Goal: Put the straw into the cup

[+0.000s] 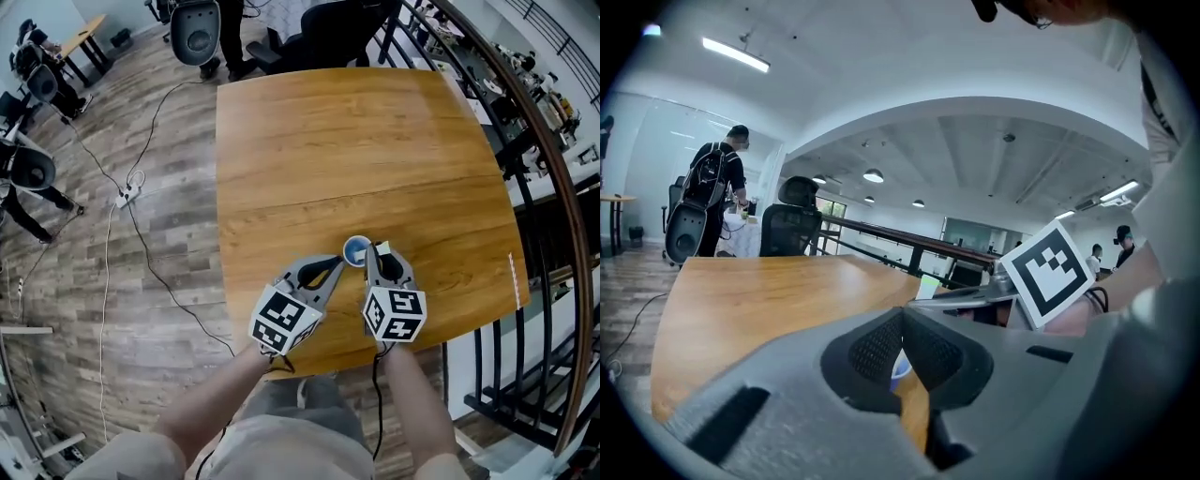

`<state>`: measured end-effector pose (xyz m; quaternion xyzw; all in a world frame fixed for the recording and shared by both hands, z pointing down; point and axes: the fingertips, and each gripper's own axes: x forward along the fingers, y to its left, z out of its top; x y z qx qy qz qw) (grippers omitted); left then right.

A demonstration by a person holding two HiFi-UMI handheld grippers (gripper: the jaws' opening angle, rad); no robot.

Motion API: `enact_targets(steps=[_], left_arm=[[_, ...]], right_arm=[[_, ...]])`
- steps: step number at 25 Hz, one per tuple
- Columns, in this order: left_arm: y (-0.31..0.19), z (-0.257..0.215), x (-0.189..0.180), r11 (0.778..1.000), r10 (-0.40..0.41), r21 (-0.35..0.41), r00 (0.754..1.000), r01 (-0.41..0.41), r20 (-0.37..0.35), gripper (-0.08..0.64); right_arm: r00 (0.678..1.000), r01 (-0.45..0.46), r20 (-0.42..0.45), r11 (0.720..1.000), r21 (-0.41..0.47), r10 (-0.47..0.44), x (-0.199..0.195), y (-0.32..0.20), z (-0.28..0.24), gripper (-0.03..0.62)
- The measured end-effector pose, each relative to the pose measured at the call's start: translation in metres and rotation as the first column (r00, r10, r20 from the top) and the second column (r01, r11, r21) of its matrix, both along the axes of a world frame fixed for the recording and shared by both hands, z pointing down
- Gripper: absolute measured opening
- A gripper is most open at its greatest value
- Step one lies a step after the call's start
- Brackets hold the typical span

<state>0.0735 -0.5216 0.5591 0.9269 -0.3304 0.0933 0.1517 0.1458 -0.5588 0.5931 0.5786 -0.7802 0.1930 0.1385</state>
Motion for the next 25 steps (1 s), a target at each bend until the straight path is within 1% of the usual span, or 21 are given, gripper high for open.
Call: enact_targets(steps=[3,7,10,14,17,19,21,25], left_arm=[[0.0,0.017,0.004,1.0,0.005,-0.03,1.0,-0.004,0.011,0.014],[0.004,0.026,0.009,0.998,0.022,-0.057,0.999,-0.021,0.026,0.014],[0.008,0.026,0.01,0.997,0.039,-0.065,0.999,-0.038,0.023,0.014],[0.012,0.016,0.008,0.997,0.052,-0.051,0.999,-0.052,0.011,0.014],[0.011,0.017,0.005,0.998,0.042,-0.053,0.999,-0.041,0.017,0.014],[0.011,0.016,0.001,0.998,0.036,-0.05,0.999,-0.035,0.024,0.014],[0.01,0.013,-0.003,0.999,0.032,-0.042,0.999,-0.031,0.029,0.014],[0.013,-0.004,-0.005,0.999,0.028,-0.017,0.999,-0.028,0.022,0.014]], right_arm=[[1.0,-0.008,-0.008,1.0,-0.02,0.007,-0.001,-0.006,0.013,0.054],[0.999,-0.024,0.035,0.999,-0.027,0.025,0.0,-0.012,0.025,0.054],[0.998,-0.018,0.055,0.999,-0.05,0.021,-0.002,-0.013,0.034,0.054],[0.997,0.007,0.071,0.996,-0.089,-0.001,-0.008,-0.009,0.036,0.055],[0.999,0.013,0.045,0.996,-0.093,-0.009,-0.008,-0.007,0.035,0.06],[0.999,0.03,0.033,0.995,-0.099,-0.027,-0.011,-0.006,0.033,0.106],[0.999,0.048,0.028,0.994,-0.098,-0.046,-0.014,-0.005,0.025,0.121],[0.997,0.068,-0.034,0.996,-0.053,-0.07,-0.006,0.0,-0.004,0.126]])
